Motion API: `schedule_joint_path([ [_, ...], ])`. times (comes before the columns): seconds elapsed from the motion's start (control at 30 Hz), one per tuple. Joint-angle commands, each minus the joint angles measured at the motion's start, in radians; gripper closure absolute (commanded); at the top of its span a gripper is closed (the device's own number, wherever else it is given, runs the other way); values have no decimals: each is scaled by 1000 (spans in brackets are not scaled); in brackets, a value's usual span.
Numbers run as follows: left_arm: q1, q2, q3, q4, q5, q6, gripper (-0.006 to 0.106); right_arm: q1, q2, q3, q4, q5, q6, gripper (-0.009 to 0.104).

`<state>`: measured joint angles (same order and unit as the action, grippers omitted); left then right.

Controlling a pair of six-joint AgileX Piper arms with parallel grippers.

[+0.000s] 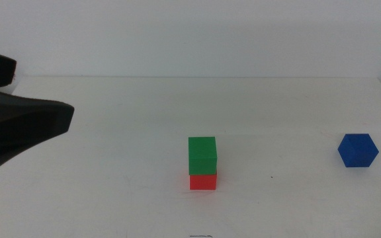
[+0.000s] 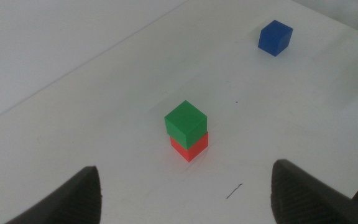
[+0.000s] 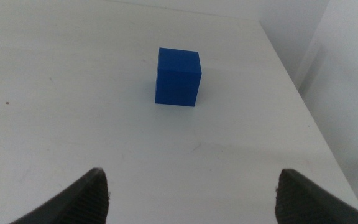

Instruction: Stack red cubes first, then green, then blue cubes in a specific spot.

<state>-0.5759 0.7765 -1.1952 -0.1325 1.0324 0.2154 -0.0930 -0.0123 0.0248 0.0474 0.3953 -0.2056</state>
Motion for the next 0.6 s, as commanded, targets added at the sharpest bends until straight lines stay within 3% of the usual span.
schedule_joint_path([
  [0.0,-2,3,-21,-18,-71,-3,7,-1,-20,-15,-8,-105,-1,1],
  [0.3,-2,3,-21,-18,-71,-3,7,-1,-20,-15,-8,-460,-2,1],
  [0.5,-2,3,-21,-18,-71,-3,7,-1,-20,-15,-5,-501,4,1],
  [0.57,-2,3,-21,-18,-71,-3,7,-1,-14,-18,28,-481,41,1],
])
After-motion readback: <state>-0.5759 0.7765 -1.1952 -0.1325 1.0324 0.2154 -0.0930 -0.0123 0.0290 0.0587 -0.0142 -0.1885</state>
